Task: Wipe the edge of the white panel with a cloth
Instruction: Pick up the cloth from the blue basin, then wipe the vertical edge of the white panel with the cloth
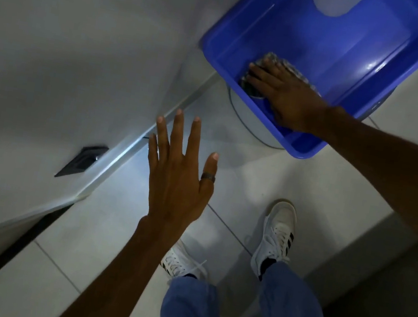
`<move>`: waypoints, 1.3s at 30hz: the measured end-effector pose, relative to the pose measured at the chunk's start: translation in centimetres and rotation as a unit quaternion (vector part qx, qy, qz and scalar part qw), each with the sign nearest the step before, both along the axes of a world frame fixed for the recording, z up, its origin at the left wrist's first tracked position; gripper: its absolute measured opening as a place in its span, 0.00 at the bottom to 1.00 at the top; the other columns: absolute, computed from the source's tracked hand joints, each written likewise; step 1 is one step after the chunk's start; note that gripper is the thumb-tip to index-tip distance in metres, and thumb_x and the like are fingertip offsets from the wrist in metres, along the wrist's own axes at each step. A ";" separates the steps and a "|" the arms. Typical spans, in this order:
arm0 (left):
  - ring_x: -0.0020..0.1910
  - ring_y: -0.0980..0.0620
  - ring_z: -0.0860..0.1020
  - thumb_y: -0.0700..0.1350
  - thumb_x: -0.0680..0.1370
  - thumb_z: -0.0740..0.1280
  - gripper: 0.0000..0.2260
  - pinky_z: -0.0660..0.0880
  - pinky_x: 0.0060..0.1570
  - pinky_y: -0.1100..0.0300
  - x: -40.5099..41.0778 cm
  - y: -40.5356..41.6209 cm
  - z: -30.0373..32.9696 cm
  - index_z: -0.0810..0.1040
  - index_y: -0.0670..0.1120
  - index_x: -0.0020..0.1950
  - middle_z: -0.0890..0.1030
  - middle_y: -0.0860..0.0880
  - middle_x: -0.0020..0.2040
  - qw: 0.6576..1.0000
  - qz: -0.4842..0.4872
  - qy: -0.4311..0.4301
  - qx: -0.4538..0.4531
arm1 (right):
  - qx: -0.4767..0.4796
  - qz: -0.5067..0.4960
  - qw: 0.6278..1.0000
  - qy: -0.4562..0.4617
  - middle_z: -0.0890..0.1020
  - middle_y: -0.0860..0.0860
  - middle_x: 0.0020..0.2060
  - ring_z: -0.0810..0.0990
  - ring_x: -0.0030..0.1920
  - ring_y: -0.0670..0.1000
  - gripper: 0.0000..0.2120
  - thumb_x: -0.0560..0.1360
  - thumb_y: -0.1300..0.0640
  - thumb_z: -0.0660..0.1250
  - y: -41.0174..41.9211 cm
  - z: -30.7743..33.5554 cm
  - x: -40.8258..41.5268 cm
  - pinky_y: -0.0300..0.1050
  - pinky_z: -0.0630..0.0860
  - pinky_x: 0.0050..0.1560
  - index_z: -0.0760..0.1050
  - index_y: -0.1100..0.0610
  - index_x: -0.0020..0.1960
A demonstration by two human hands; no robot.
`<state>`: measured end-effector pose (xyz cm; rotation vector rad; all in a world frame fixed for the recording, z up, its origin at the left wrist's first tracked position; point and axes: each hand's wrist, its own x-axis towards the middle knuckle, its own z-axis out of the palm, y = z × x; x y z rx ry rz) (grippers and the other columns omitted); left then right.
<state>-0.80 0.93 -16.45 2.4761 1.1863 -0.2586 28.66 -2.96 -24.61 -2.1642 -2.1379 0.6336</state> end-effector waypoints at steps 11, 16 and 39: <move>0.88 0.39 0.45 0.62 0.86 0.56 0.34 0.51 0.86 0.36 -8.8 -0.6 -0.9 0.60 0.46 0.88 0.52 0.43 0.89 0.997 0.069 0.009 0.032 | 0.115 -0.255 0.913 0.297 0.52 0.55 0.82 0.48 0.82 0.60 0.37 0.77 0.76 0.59 -0.1 6.4 -20.4 0.59 0.57 0.81 0.52 0.58 0.81; 0.86 0.39 0.40 0.60 0.87 0.59 0.33 0.47 0.86 0.35 -9.8 4.3 -7.6 0.58 0.46 0.89 0.48 0.40 0.89 0.993 -0.042 0.084 0.078 | 0.069 -0.391 0.841 0.367 0.86 0.55 0.49 0.86 0.53 0.56 0.27 0.82 0.41 0.56 0.0 -5.0 -27.5 0.40 0.80 0.58 0.74 0.64 0.63; 0.86 0.47 0.35 0.57 0.85 0.58 0.33 0.19 0.77 0.50 -6.1 15.9 -13.4 0.54 0.53 0.90 0.47 0.48 0.90 0.810 -0.311 0.152 0.473 | 0.360 -0.557 0.603 0.443 0.49 0.56 0.84 0.47 0.84 0.55 0.31 0.85 0.46 0.53 18.1 -28.8 -27.0 0.52 0.50 0.83 0.45 0.54 0.83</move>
